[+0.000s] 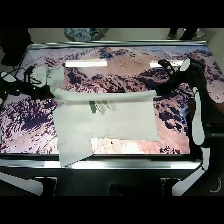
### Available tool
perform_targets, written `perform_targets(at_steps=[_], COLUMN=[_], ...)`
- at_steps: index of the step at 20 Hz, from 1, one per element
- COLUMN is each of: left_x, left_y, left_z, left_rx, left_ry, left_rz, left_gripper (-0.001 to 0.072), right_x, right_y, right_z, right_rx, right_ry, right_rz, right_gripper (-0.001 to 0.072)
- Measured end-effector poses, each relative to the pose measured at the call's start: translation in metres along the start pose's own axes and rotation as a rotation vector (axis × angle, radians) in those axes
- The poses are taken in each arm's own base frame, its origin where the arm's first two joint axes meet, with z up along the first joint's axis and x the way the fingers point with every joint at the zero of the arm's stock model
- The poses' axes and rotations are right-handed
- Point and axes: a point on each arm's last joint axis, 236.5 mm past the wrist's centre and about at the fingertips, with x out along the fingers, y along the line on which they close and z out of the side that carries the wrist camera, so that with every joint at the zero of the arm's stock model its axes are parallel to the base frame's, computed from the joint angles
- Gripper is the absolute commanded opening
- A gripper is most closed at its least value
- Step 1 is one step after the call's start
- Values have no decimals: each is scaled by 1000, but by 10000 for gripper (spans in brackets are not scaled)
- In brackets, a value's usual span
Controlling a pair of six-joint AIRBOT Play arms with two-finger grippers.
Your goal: Fold the shirts.
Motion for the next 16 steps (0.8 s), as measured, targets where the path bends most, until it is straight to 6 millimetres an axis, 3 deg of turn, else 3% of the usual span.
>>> perform_targets(at_steps=[3, 8, 9, 10, 11, 13, 16], left_x=[7, 15, 16, 16, 16, 11, -8], left_y=[10, 15, 16, 16, 16, 14, 15], left_z=[-35, -61, -64, -65, -67, -68, -73], left_rx=[-24, -67, -75, -79, -90, -94, -112], left_ry=[124, 221, 233, 238, 244, 255, 270], left_rz=[4, -1, -1, -2, -3, -7, -16], left_gripper=[32, 34, 89, 296, 456, 467, 464], right_x=[19, 39, 42, 43, 44, 41, 12], right_y=[16, 42, 44, 46, 48, 51, 40], right_z=[-26, -52, -55, -57, -57, -59, -71], right_rx=[-10, -16, -9, 0, 5, 6, 11], right_ry=[127, 263, 278, 285, 288, 293, 292], right_rz=[79, 185, 196, 202, 210, 229, 238], right_gripper=[42, 44, 106, 323, 494, 503, 495])
